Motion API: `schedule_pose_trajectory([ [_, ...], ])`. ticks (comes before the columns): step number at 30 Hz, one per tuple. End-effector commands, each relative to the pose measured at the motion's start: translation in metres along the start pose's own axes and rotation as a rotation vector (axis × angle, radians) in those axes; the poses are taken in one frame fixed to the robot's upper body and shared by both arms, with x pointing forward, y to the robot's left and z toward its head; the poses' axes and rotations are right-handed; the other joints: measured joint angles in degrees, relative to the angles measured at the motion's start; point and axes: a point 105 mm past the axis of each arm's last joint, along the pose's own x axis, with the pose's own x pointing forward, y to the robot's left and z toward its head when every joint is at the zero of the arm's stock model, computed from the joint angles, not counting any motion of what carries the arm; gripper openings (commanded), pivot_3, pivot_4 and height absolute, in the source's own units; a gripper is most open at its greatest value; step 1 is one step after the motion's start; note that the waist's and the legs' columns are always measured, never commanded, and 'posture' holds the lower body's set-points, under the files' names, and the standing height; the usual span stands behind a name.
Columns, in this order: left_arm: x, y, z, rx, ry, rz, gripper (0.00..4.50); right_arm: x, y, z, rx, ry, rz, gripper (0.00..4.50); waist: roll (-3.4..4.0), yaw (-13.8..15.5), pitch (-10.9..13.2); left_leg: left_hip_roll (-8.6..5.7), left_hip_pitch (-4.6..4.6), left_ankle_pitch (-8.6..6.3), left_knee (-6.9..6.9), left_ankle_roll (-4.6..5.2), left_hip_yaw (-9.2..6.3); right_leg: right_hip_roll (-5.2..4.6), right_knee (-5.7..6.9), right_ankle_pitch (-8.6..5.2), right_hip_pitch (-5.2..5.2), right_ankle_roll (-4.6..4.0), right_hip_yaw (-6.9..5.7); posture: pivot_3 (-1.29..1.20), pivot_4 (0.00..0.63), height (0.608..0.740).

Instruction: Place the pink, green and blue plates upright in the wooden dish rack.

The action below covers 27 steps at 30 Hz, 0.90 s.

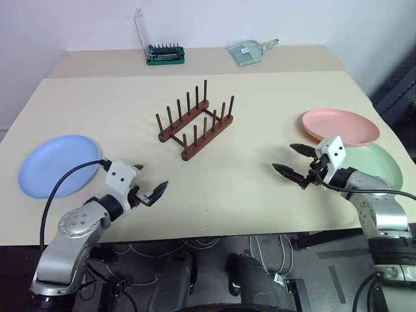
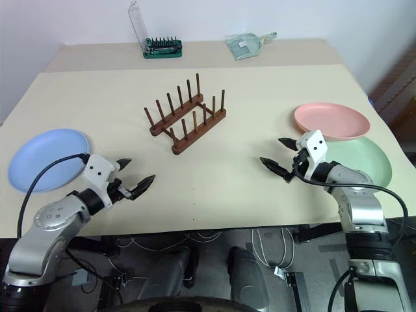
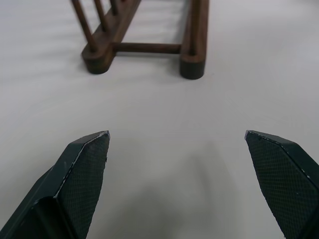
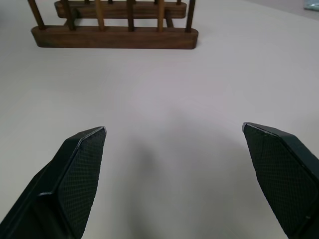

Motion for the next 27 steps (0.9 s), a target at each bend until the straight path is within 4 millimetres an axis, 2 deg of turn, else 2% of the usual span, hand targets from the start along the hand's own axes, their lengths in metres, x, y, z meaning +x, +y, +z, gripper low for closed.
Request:
schedule_pose_trajectory([
  [1, 0.016, -0.005, 0.001, 0.023, -0.008, -0.048, 4.47, 0.001, 0.014, 0.014, -0.006, -0.063, -0.007, 4.5, 0.01, 0.0, 0.0, 0.0, 0.0, 0.0, 0.0, 0.01, 0.01, 0.0, 0.0, 0.0, 0.0, 0.0, 0.0, 0.0, 0.15, 0.735],
  [4, 0.032, -0.008, -0.005, 0.05, 0.018, -0.093, 4.47, 0.004, 0.028, 0.017, 0.009, -0.076, -0.012, 4.5, 0.04, -0.1, 0.0, 0.0, 0.0, 0.01, 0.01, 0.01, 0.0, 0.01, 0.02, 0.01, -0.01, 0.01, 0.0, 0.0, 0.15, 0.735],
  [7, 0.052, -0.002, -0.007, 0.067, 0.038, -0.118, 4.47, 0.005, 0.038, 0.026, 0.018, -0.101, -0.024, 4.5, 0.04, 0.0, 0.0, 0.0, 0.01, 0.01, 0.04, 0.01, 0.0, 0.01, 0.06, 0.0, -0.01, 0.02, 0.0, 0.0, 0.15, 0.735],
  [12, 0.089, -0.003, -0.001, 0.094, 0.024, -0.177, 4.47, 0.002, 0.041, 0.029, 0.027, -0.097, -0.067, 4.5, 0.02, 0.4, -0.1, -0.01, 0.0, 0.01, 0.1, 0.01, -0.01, 0.01, 0.04, 0.02, 0.02, 0.06, -0.03, 0.0, 0.15, 0.735],
  [15, 0.112, -0.013, 0.005, 0.087, 0.01, -0.23, 4.47, 0.001, 0.044, 0.034, 0.022, -0.102, -0.093, 4.5, 0.02, 1.1, -0.1, -0.03, 0.0, 0.01, 0.09, 0.04, 0.01, 0.0, 0.01, 0.05, 0.03, 0.09, -0.02, 0.0, 0.15, 0.735],
  [16, 0.117, -0.017, 0.006, 0.092, 0.007, -0.246, 4.08, 0.0, 0.045, 0.036, 0.021, -0.107, -0.101, 4.5, 0.02, 1.3, -0.1, -0.03, 0.0, 0.02, 0.1, 0.05, 0.02, 0.0, 0.02, 0.06, 0.03, 0.1, -0.02, 0.0, 0.15, 0.735],
  [17, 0.12, -0.019, 0.006, 0.097, 0.006, -0.256, 3.96, 0.0, 0.045, 0.038, 0.021, -0.109, -0.106, 4.5, 0.05, 1.4, -0.1, -0.03, 0.0, 0.02, 0.12, 0.05, 0.01, 0.02, 0.02, 0.07, 0.03, 0.1, -0.02, 0.0, 0.15, 0.735],
  [18, 0.121, -0.021, 0.007, 0.077, -0.002, -0.265, 3.62, 0.001, 0.046, 0.039, 0.021, -0.11, -0.108, 4.5, 0.05, 1.4, -0.1, -0.03, 0.0, 0.02, 0.12, 0.06, 0.02, 0.01, 0.03, 0.07, 0.03, 0.11, -0.02, 0.0, 0.15, 0.735],
  [21, 0.119, -0.025, 0.008, 0.065, -0.016, -0.285, 2.09, 0.001, 0.05, 0.04, 0.023, -0.107, -0.11, 4.5, 0.04, 1.4, -0.1, -0.03, 0.0, 0.02, 0.12, 0.06, 0.02, 0.0, 0.02, 0.07, 0.04, 0.12, -0.02, 0.0, 0.15, 0.735],
  [24, 0.114, -0.031, 0.009, 0.077, -0.04, -0.336, 0.81, 0.002, 0.052, 0.041, 0.021, -0.1, -0.109, 4.5, 0.04, 1.3, -0.1, -0.03, 0.02, 0.02, 0.12, 0.06, 0.02, 0.01, 0.04, 0.07, 0.05, 0.11, -0.02, 0.0, 0.15, 0.735],
  [27, 0.106, -0.042, 0.012, 0.118, -0.066, -0.435, 0.76, 0.002, 0.05, 0.039, 0.006, -0.073, -0.101, 4.5, 0.05, 1.3, -0.1, -0.02, 0.02, 0.02, 0.12, 0.06, 0.02, 0.01, 0.03, 0.07, 0.04, 0.1, -0.01, 0.0, 0.15, 0.735],
])
